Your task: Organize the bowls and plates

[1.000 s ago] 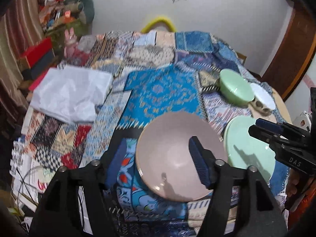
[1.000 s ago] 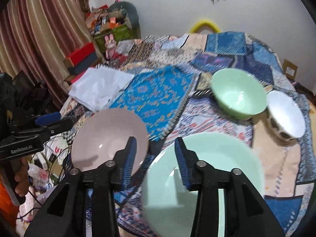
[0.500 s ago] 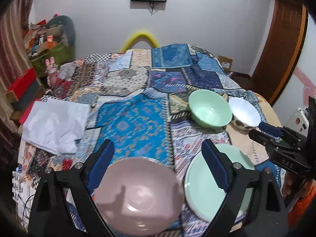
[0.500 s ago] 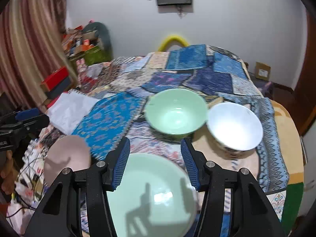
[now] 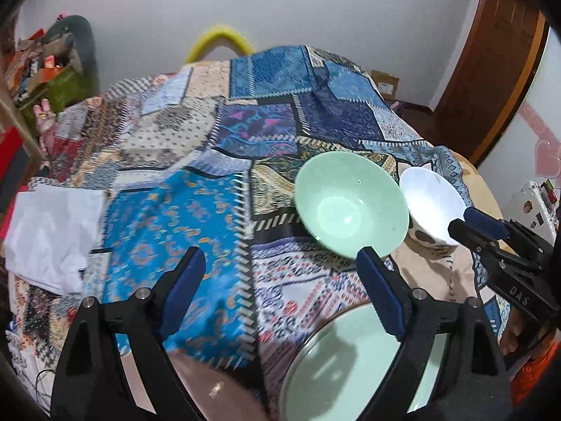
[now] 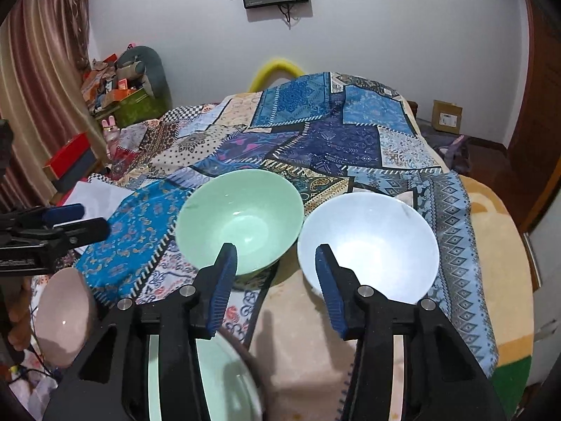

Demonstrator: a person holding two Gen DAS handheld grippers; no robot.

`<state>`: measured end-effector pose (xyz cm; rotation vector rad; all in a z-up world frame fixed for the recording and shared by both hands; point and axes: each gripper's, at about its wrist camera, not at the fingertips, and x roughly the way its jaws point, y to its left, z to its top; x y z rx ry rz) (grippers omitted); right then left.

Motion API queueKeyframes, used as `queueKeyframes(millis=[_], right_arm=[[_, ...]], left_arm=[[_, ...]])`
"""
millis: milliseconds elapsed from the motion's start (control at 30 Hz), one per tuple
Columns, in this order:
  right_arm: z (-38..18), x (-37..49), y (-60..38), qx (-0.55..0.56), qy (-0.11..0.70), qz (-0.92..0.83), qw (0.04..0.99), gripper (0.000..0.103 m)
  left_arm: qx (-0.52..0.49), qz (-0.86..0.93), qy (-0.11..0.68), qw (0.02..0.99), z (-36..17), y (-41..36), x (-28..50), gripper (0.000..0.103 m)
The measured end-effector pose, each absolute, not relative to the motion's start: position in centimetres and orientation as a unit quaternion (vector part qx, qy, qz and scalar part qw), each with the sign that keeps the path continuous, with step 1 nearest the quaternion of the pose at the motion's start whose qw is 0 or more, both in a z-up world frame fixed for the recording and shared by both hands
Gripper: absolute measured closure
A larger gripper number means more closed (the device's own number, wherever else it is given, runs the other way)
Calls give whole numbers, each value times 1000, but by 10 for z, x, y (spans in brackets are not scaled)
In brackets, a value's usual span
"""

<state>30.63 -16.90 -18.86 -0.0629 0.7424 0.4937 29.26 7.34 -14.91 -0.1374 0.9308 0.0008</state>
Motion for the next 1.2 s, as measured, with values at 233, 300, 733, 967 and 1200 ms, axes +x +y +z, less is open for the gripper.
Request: queueKeyframes(millis=[233, 300, 733, 967, 1200], right_arm=[[-204, 321, -171, -21, 370, 247, 895, 60], [-206, 323, -169, -23, 371, 251, 894, 60], [-214, 338, -163, -26, 381, 256, 888, 60], [-217, 346, -152, -26, 391, 263, 881, 60], [-225, 356, -130, -31, 418, 292, 860, 70]], left_arm=[[-79, -13, 495, 865, -191, 63, 343, 40], [-77, -14, 506, 859, -202, 60, 355, 45], [-74, -45, 536, 840, -235, 54, 381, 86], [-46, -36, 543, 838, -233, 67, 375, 88], [-47, -31, 552, 832, -233, 86, 364, 88]])
